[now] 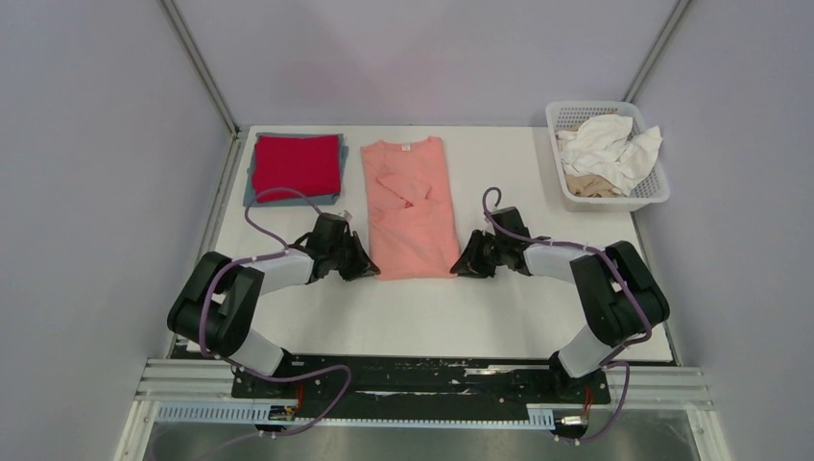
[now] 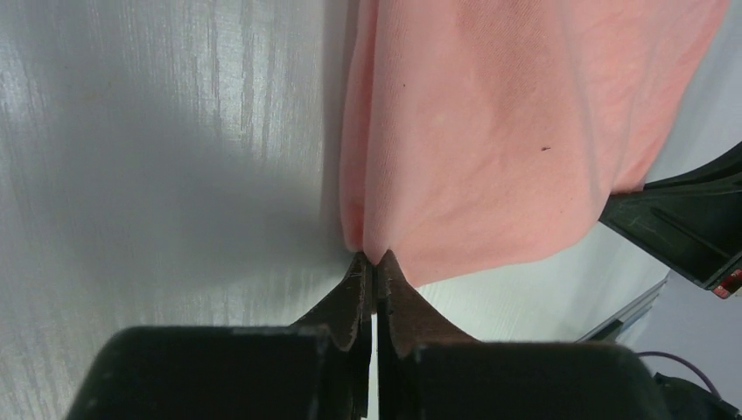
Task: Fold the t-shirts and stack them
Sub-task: Grab one side of the 2/3 rectangular tshirt with both arms
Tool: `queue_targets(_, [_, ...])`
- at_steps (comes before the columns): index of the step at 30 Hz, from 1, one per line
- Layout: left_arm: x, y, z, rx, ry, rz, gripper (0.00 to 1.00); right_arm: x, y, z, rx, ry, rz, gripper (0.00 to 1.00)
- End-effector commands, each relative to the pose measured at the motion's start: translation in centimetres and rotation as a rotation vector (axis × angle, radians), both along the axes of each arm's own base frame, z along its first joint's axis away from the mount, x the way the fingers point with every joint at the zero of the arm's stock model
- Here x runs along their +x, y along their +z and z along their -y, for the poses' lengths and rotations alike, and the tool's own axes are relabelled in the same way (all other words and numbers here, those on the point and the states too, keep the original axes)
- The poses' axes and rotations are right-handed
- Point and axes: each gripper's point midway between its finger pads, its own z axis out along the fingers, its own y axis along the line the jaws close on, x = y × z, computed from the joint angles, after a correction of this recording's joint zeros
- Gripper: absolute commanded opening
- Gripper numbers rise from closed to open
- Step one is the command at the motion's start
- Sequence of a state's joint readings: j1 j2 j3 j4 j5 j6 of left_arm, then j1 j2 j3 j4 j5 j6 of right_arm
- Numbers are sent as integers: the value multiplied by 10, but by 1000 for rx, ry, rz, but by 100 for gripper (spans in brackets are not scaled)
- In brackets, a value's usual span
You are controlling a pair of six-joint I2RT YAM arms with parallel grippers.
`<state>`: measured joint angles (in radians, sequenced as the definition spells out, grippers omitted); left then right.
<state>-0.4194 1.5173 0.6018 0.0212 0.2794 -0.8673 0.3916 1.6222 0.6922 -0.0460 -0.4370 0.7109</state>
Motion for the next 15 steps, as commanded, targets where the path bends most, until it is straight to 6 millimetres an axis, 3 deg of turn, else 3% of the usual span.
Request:
queue_targets(1, [-7, -15, -7, 46, 1, -23, 0, -7, -12, 4, -34, -7, -13, 13])
queue_targets(6, [-25, -7, -12, 15, -8, 23, 0, -22, 0, 3, -1, 34, -1, 0])
queue_targets(12, [-55, 16, -8, -30, -49, 115, 0, -49, 33, -7, 91, 139, 33, 0])
queue_targets(15, [-74, 35, -4, -57, -92, 158, 0, -73, 51, -17, 154, 219, 20, 0])
